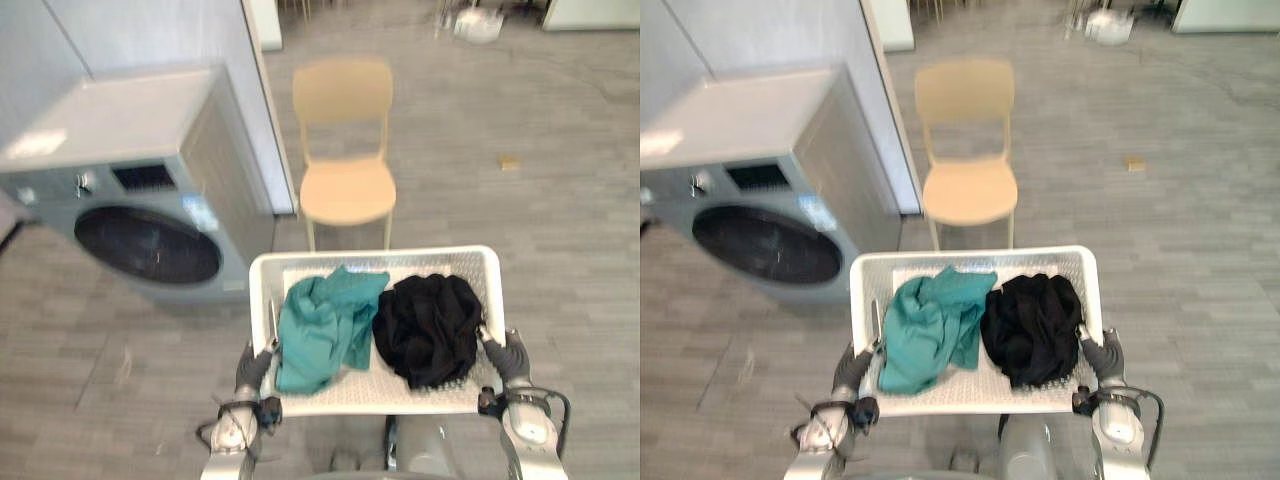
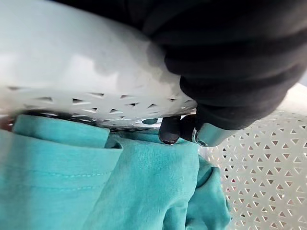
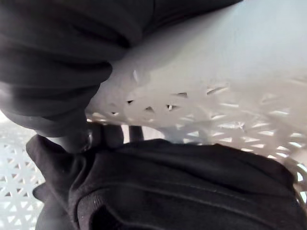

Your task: Pick up the laundry basket with both hands and put the clothes into the washing machine.

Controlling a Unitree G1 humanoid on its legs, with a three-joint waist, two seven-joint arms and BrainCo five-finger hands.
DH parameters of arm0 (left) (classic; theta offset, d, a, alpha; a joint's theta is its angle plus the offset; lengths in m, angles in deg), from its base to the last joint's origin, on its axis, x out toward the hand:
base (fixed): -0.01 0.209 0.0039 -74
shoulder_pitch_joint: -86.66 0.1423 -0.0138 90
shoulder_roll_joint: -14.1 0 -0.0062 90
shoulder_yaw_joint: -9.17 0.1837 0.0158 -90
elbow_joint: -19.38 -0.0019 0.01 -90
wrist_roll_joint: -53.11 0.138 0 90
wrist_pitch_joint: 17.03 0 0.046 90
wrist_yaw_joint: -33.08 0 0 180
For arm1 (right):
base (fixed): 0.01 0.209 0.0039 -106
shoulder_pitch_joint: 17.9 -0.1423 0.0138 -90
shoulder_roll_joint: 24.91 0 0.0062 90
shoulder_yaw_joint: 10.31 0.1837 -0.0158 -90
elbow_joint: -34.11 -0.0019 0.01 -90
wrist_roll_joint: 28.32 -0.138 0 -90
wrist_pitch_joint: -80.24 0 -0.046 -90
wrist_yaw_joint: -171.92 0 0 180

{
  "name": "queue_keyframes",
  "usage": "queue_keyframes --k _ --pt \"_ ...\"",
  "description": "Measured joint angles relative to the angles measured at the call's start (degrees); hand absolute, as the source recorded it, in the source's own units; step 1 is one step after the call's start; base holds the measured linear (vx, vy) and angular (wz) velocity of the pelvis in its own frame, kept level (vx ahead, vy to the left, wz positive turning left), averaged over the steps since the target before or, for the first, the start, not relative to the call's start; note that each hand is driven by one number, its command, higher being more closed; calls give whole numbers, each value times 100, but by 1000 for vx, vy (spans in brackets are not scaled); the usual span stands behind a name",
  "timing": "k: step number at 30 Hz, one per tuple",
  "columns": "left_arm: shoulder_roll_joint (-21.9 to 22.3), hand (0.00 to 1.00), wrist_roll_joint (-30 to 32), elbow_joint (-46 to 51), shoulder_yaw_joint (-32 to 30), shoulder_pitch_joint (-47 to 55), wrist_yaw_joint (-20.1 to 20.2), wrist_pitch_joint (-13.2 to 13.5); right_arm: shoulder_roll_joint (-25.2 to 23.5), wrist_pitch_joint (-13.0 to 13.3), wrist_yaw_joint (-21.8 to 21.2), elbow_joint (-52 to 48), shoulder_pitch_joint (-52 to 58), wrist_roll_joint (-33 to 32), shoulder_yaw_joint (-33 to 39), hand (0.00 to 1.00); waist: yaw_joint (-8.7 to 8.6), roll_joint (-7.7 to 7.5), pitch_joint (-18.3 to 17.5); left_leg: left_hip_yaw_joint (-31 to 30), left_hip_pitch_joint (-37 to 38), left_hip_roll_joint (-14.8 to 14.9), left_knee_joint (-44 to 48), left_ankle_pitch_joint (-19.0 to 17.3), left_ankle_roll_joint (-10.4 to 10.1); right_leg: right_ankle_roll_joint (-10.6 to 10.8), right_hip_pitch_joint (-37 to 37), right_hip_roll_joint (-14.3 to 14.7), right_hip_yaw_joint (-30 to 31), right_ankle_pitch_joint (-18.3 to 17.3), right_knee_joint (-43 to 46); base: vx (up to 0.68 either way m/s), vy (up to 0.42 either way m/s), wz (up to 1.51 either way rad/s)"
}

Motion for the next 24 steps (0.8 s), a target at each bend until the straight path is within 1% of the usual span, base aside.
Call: queue_keyframes --k 1,2,3,4,5,6,7,8,9,10,11,12,13,14,15,16,17,18,19,20,21,22,23,24 --pt "61 100 -12 24 17 24 5 38 9 -12 -8 22 -64 -25 40 100 160 214 10 18 -812 409 1333 -176 164 -65 459 314 -4 -113 -365 669 -68 -39" --pt "-16 100 -27 14 10 32 10 46 0 -18 -19 158 -132 -45 25 100 307 165 58 11 -1369 555 1899 -502 281 -79 976 408 90 -135 -774 811 -77 -31" --pt "-74 100 -31 12 1 38 9 47 -4 -25 -7 213 -159 -63 7 100 361 87 114 41 -1549 554 1924 -688 277 -74 1268 403 138 -132 -992 675 -63 -26" --pt "-171 100 -81 9 -24 68 9 58 -19 -28 11 257 -181 -75 -83 100 452 -80 205 202 -1877 553 1569 -1016 277 -35 1826 346 246 -108 -1450 648 -51 -23" --pt "-175 100 -186 3 -58 97 10 83 6 -23 37 271 -233 -75 -133 100 566 -152 200 374 -2178 530 725 -1270 201 5 2188 287 329 -83 -1826 605 -36 -29" --pt "-162 100 -213 0 -63 84 10 88 30 -19 54 296 -282 -75 -136 100 592 -159 200 439 -2276 515 151 -1334 179 18 2315 254 363 -76 -1972 575 30 -38" --pt "-130 100 -220 1 -92 71 11 139 73 -12 53 414 -457 -75 -142 100 614 -156 198 494 -2408 454 -1208 -1356 105 61 2560 197 408 -100 -2191 574 99 -42" --pt "-106 100 -220 -1 -120 56 11 160 92 -11 50 498 -564 -74 -144 100 604 -182 188 532 -2479 347 -2611 -1198 -97 290 2724 88 436 -214 -2303 597 128 -36" --pt "-98 100 -219 0 -118 52 13 166 119 8 54 495 -557 -74 -141 100 586 -167 169 559 -2442 284 -3300 -978 -196 446 2814 52 437 -298 -2346 614 170 -22" --pt "-112 100 -216 -81 -103 27 15 157 108 30 67 572 -507 -75 -130 100 565 -316 128 696 -2328 30 -3542 -318 217 712 3019 -140 485 -447 -2388 644 166 15" --pt "-140 100 -211 -149 -89 -39 16 88 64 9 85 643 -475 -65 -104 100 427 -460 -21 714 -2297 -191 -3498 -408 366 919 3064 -470 475 -383 -2299 659 182 30" --pt "-135 100 -211 -152 -65 -81 16 64 85 5 84 651 -489 -65 -73 100 359 -462 -18 717 -2336 -214 -3356 -489 471 1065 3030 -529 499 -297 -2151 692 210 31" --pt "-184 100 -210 -163 -44 -124 16 45 8 -16 64 687 -533 -60 -24 100 361 -536 36 772 -2359 -186 -2884 -638 641 1151 2893 -638 712 -125 -1542 539 200 2" --pt "-232 100 -210 -171 -44 -130 10 38 -55 -21 56 712 -535 -37 -18 100 402 -577 78 899 -2416 -190 -2546 -760 636 1153 2818 -643 794 11 -1118 582 236 -13" --pt "-315 100 -211 -176 4 -80 11 39 -129 7 54 731 -442 16 -22 100 414 -668 11 805 -2011 -339 -3089 -770 402 1209 2447 -786 808 353 130 608 257 -2" --pt "-433 100 -211 -182 30 -121 2 42 -208 27 55 739 -403 41 -11 100 343 -840 -1 847 -1409 -565 -3690 -1031 587 1129 1858 -1105 946 756 1610 664 217 33" --pt "-494 100 -211 -222 -8 -205 -7 16 -293 24 56 721 -419 66 -4 100 252 -938 -34 801 -1203 -653 -3791 -1034 646 1039 1272 -1235 1086 452 2504 563 138 36" --pt "-503 100 -210 -220 -25 -243 -5 11 -291 21 53 717 -452 70 -2 100 253 -885 -10 786 -1091 -633 -3851 -1033 646 1041 1016 -1269 1067 295 2694 413 31 22" --pt "-494 100 -211 -214 -22 -268 -5 12 -263 21 35 686 -482 77 19 100 271 -729 31 770 -865 -538 -3989 -1034 644 980 769 -1300 924 94 2662 382 37 -9" --pt "-477 100 -213 -179 -19 -264 -4 19 -247 21 -8 620 -477 87 40 100 273 -560 79 753 -569 -440 -4168 -1037 638 914 565 -1399 642 -58 2279 371 26 -6" --pt "-481 100 -213 -155 -20 -263 -4 27 -253 21 -12 587 -466 87 42 100 267 -518 98 720 -420 -422 -4254 -1037 631 970 482 -1448 542 -94 1973 357 -21 9" --pt "-482 100 -213 -101 -9 -256 3 35 -252 22 -12 482 -418 84 49 100 261 -450 52 661 -252 -365 -4365 -1113 468 977 360 -1424 512 -92 1181 282 -54 17" --pt "-485 100 -216 -82 13 -269 6 89 -254 22 -11 365 -408 84 85 100 258 -438 15 628 -211 -338 -4387 -1223 285 1029 234 -1382 548 -59 489 358 -121 21" --pt "-486 100 -219 -79 27 -311 7 146 -254 23 -13 256 -409 84 118 100 263 -478 0 558 -195 -343 -4378 -1323 121 1153 145 -1299 655 59 -226 369 -192 30"
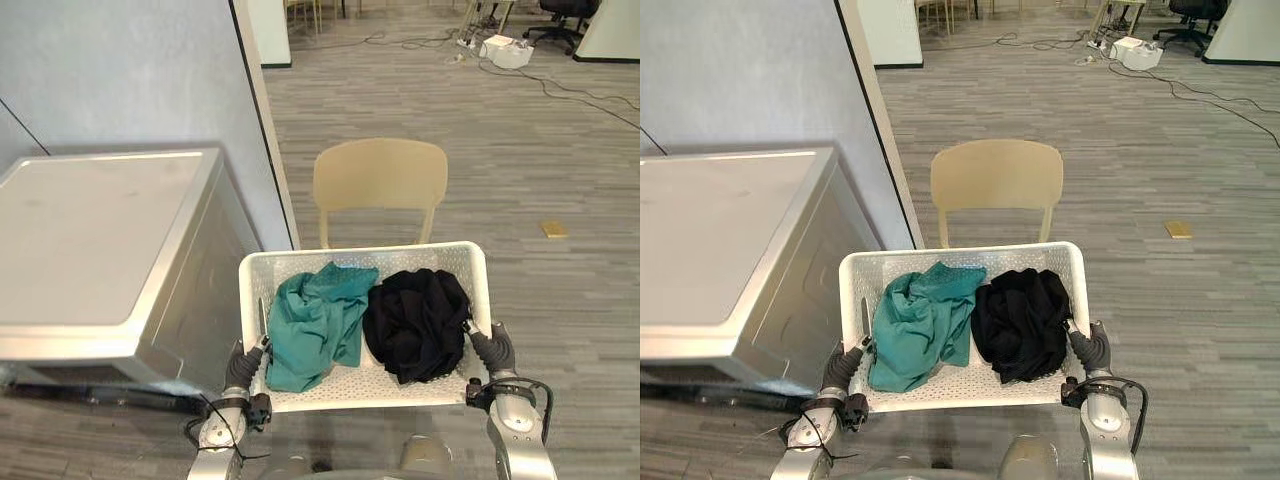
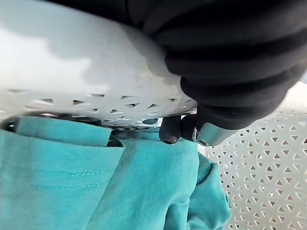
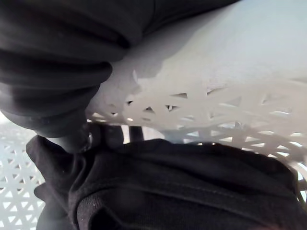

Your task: Pick up the laundry basket with both hands and put the clothes into the washing machine.

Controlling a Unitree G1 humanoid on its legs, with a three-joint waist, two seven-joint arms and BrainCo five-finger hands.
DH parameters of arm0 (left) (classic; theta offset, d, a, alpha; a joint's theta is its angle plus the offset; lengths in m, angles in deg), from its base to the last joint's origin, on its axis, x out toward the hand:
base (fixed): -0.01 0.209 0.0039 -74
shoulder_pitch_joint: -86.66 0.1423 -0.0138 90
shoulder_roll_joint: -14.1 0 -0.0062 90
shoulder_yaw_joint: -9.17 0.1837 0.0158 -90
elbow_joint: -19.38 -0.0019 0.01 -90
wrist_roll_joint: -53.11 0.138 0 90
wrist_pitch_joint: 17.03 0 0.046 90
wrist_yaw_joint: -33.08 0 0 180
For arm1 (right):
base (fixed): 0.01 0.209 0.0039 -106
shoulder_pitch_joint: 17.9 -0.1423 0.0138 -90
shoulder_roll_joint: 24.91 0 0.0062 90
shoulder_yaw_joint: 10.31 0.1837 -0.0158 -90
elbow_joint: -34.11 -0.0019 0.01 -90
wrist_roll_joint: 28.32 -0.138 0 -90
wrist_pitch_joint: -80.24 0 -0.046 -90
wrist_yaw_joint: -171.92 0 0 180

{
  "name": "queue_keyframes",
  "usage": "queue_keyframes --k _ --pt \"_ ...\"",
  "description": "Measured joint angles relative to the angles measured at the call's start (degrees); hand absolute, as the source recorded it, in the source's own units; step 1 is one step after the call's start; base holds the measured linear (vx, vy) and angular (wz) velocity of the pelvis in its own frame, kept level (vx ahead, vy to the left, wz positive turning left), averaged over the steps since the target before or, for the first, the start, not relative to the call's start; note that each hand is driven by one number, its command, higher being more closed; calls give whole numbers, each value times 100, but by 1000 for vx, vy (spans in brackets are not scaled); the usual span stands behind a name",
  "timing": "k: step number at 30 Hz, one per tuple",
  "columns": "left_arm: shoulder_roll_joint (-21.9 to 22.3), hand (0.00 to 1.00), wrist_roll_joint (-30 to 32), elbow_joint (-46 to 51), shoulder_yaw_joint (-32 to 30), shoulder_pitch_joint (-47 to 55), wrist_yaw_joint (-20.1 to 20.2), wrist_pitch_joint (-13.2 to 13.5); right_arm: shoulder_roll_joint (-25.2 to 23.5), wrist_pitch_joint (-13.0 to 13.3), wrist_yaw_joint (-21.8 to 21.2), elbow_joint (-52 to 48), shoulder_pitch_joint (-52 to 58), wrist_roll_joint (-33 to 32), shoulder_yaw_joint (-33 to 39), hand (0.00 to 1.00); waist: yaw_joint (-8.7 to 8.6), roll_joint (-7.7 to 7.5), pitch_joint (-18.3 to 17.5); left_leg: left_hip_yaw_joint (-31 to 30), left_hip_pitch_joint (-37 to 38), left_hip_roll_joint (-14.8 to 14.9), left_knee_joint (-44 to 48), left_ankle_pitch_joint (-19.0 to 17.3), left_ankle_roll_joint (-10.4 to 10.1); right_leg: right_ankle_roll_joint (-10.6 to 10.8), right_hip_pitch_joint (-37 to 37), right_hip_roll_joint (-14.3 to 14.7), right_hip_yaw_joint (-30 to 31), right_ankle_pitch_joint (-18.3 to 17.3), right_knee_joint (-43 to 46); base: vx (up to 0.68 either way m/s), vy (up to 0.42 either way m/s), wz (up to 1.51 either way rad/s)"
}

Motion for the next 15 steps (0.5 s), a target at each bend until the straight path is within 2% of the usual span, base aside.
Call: queue_keyframes --k 1,2,3,5,7,8,9,11,13,15 --pt "-6 100 -2 1 23 -45 -2 42 -5 -1 9 -114 33 0 23 100 -3 -131 -22 -59 1 -37 44 -116 -180 -98 1 111 47 652 -1034 453 -286 45" --pt "68 100 -1 -136 46 -112 2 49 36 -2 40 -185 104 -2 57 100 -19 -81 -14 -216 5 19 170 -282 -339 -72 147 213 -3 1331 -1434 387 -238 40" --pt "187 100 3 -161 70 -99 -3 30 97 -16 61 -187 111 9 103 100 -11 25 -35 -306 -29 137 220 -282 -350 -145 206 324 -109 1390 -1533 377 -209 27" --pt "319 100 25 -171 257 -76 21 32 233 -23 62 -336 225 7 253 100 1 -1 -7 -356 -144 335 323 -268 -608 -195 520 408 -269 1361 -1908 327 -172 21" --pt "420 100 64 -171 318 -137 78 33 253 33 67 -413 301 -2 416 100 -17 -3 -1 -395 -152 453 -310 -185 -664 -195 605 417 -412 1361 -2005 210 -99 31" --pt "431 100 87 -171 316 -186 93 35 269 36 63 -413 268 -2 482 100 -17 36 16 -456 -160 554 -646 323 -743 -187 581 471 -477 1355 -2012 121 -12 13" --pt "420 100 87 -182 303 -226 95 42 267 36 64 -402 216 -2 480 100 -2 50 45 -452 -163 553 -606 297 -689 -185 579 468 -485 1355 -2012 76 23 4" --pt "271 100 78 -181 254 -386 73 69 199 52 69 -409 137 -19 394 100 -16 -96 149 -510 -408 463 -377 296 -690 -181 472 367 -557 1358 -2002 12 27 11" --pt "64 100 53 -181 246 -608 46 82 135 48 83 -403 -33 -48 321 100 0 -220 406 -522 -858 352 -164 289 -678 -127 135 255 -596 1394 -1981 -36 34 14" --pt "44 100 24 -184 178 -698 -39 85 172 19 95 -288 -286 -48 222 100 2 -212 621 -517 -1149 328 -88 246 -610 -110 -122 234 -597 1408 -1987 -44 15 1"
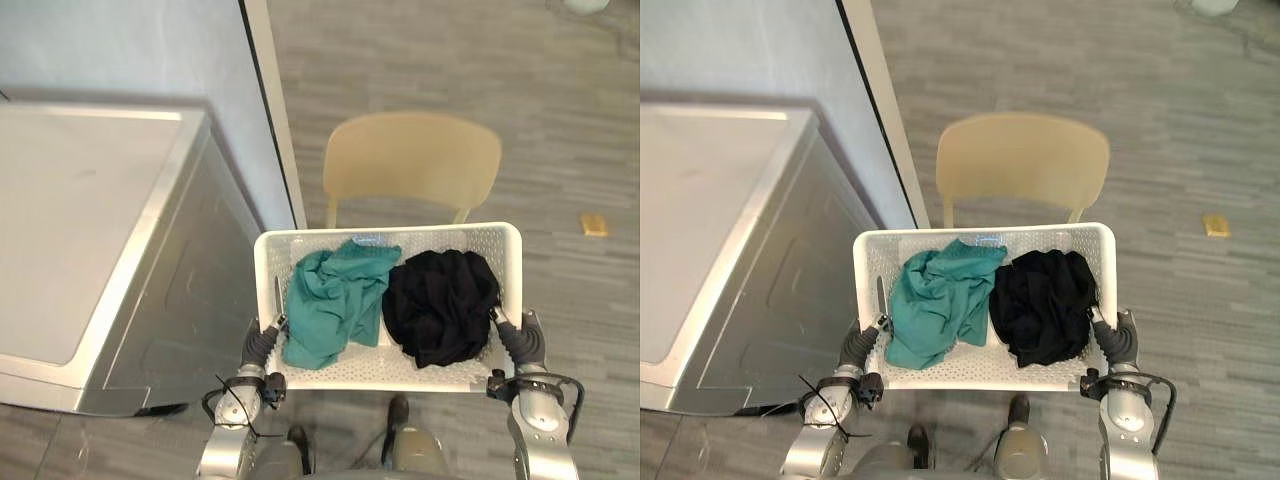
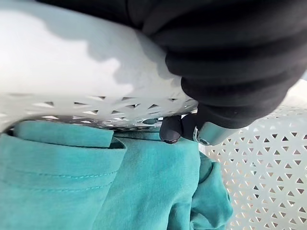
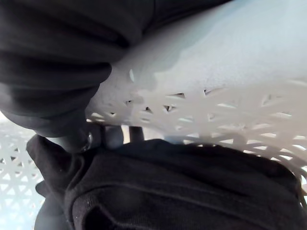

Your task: Pick up the laundry basket with both hands and put the clothes into the washing machine.

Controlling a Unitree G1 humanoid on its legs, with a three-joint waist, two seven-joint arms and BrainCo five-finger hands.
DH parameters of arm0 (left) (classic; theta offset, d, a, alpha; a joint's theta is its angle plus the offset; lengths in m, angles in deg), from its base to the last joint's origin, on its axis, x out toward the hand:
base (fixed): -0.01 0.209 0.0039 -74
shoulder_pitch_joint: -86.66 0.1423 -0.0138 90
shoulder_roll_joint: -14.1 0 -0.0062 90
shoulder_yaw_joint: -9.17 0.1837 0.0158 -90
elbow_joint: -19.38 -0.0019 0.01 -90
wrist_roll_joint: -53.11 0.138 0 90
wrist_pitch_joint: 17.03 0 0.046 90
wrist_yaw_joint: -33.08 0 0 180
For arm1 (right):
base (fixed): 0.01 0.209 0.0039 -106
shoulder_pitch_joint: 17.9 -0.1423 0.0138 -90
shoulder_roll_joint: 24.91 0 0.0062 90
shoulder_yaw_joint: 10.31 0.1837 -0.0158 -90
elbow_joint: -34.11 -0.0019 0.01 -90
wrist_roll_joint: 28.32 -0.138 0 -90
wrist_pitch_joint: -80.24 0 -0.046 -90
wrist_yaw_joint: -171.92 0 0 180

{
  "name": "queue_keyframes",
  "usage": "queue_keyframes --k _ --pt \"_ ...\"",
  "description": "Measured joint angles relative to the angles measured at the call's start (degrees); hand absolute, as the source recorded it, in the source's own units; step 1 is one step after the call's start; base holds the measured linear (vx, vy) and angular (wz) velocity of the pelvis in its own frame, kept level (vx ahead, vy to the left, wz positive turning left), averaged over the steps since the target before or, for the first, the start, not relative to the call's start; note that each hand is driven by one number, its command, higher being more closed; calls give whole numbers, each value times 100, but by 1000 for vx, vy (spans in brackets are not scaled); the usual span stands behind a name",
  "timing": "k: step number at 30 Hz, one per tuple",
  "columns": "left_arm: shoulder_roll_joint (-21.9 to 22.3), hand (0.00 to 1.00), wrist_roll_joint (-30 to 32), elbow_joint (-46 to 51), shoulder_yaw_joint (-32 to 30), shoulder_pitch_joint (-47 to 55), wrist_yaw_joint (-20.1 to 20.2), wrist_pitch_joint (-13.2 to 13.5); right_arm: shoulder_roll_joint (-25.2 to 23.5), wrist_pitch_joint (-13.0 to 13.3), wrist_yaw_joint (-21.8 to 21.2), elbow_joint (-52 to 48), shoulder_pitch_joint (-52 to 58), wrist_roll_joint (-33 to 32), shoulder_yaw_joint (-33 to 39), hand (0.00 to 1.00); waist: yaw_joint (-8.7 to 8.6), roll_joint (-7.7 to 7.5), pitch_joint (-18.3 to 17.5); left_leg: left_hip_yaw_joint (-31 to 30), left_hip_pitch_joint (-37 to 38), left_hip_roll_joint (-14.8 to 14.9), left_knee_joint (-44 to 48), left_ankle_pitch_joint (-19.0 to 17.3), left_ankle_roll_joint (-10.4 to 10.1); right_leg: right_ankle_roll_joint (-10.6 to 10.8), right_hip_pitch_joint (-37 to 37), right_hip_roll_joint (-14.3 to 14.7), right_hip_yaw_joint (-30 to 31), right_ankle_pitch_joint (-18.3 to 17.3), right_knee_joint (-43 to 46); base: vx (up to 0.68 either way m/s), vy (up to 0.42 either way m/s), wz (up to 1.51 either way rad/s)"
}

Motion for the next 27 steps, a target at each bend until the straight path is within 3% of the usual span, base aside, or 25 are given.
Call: queue_keyframes --k 8,13,20,27 --pt "-307 100 -11 -1267 93 -1247 -187 -22 582 -222 168 1666 -1363 -200 -247 100 -12 131 561 199 -519 13 100 -28 42 -49 -517 33 241 299 -234 -30 10 -15" --pt "-460 100 -9 -1961 377 -2304 -342 -87 770 -339 403 2241 -1909 -415 -188 100 -147 154 847 212 -596 -87 108 -26 45 -38 -592 -46 291 502 -309 -31 53 -6" --pt "-572 100 42 -2610 670 -3098 -489 -164 779 -361 635 2914 -2353 -473 -104 100 -194 144 947 368 -628 -162 107 -26 46 -64 -721 -85 407 809 -403 -17 45 -13" --pt "-574 100 137 -3584 760 -3771 -588 -269 903 -406 641 3905 -3014 -464 -122 100 -209 117 1079 415 -681 -184 101 -25 47 -104 -797 -97 417 865 -436 1 -3 -4"
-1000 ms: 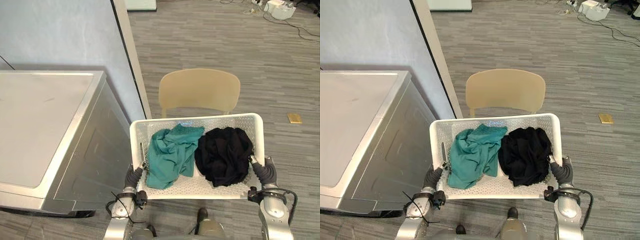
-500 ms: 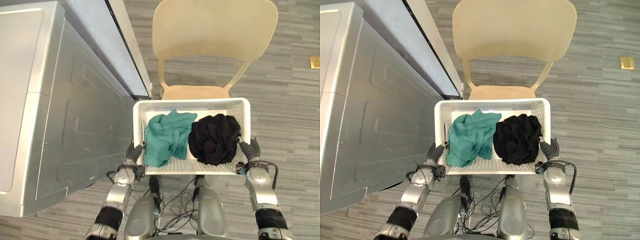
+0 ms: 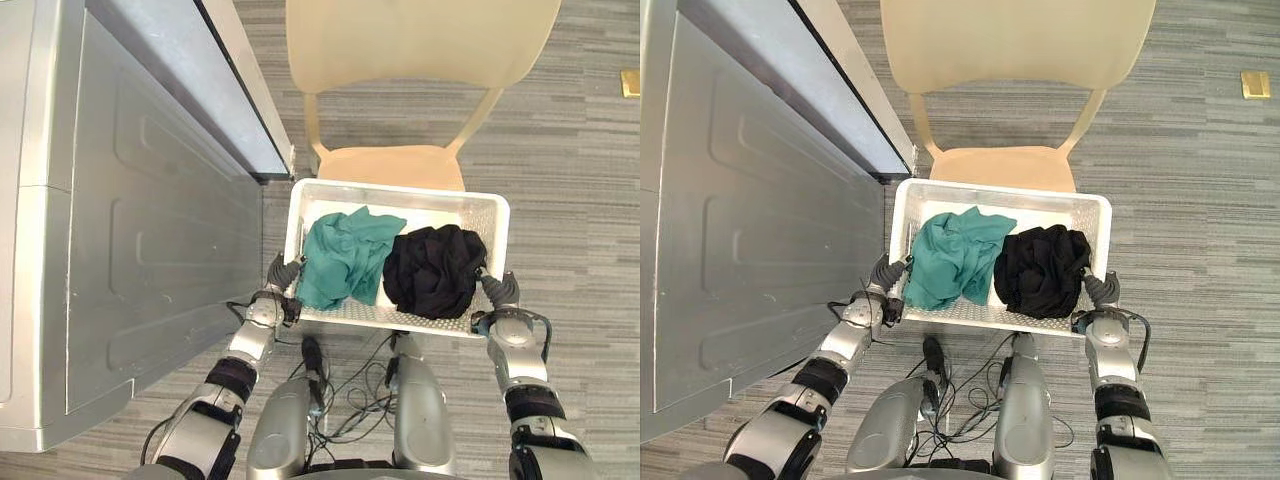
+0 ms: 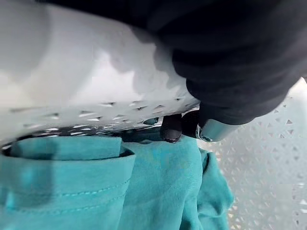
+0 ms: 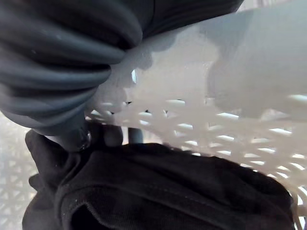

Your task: Pick up the laundry basket with both hands and put the clothes into the washing machine.

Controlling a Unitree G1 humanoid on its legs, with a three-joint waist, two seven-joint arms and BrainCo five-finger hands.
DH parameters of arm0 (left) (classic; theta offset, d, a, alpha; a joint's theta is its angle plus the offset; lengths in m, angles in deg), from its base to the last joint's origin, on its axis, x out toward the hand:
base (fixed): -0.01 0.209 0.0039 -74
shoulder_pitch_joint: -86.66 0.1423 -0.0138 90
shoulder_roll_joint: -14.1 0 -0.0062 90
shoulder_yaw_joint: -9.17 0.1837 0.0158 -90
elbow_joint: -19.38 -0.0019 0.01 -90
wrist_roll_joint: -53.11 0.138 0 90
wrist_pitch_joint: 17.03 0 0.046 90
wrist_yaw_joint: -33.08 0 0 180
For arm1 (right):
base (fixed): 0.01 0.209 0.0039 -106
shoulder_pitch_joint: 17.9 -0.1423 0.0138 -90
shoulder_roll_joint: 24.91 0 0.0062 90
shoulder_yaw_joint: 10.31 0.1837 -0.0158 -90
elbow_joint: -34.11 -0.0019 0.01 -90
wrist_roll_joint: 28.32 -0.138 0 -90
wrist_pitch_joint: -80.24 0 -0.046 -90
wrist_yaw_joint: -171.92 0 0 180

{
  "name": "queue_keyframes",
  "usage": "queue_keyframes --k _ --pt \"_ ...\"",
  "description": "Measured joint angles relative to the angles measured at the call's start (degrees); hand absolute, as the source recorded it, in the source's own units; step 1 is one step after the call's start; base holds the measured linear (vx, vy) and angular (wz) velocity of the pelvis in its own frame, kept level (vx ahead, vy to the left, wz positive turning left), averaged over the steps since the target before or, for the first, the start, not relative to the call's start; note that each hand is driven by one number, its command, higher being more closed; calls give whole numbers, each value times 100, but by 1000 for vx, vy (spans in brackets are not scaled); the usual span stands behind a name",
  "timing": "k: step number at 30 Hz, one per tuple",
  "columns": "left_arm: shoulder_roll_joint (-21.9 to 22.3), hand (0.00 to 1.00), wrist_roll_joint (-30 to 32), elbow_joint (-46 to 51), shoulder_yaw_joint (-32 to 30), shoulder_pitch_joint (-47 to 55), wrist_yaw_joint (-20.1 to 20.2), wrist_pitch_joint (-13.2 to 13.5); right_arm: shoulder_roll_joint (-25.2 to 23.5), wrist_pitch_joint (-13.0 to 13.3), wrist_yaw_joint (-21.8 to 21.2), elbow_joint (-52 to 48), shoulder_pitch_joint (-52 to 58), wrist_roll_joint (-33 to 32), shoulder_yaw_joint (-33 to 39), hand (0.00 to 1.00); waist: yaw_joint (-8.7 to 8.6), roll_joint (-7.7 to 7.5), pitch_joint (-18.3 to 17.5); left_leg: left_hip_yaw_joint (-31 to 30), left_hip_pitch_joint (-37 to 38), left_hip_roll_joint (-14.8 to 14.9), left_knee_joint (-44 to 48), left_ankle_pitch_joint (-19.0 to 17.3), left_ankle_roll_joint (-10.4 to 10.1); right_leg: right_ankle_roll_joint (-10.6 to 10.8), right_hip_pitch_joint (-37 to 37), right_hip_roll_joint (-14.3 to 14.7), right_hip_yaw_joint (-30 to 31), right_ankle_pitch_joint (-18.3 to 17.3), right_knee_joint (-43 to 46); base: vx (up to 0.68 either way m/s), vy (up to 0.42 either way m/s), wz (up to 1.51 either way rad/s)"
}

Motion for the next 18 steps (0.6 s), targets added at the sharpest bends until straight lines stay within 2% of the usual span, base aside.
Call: queue_keyframes --k 8,9,18 --pt "8 100 -30 -271 -2 -420 -28 5 228 50 5 516 -607 61 -143 100 -55 -3 3 58 -130 -68 1 56 82 4 -88 11 0 344 -225 -7 -8 -3" --pt "7 0 -32 -275 -2 -422 -37 7 231 67 5 565 -658 72 -168 0 -69 -3 3 67 -146 -70 5 59 87 16 -106 11 0 377 -229 -14 -8 -4" --pt "-6 0 -197 -489 -68 -574 -278 16 218 220 220 968 -1095 74 -172 0 -98 -16 10 60 -324 -68 144 92 136 17 -177 13 62 378 -279 -17 -27 1"
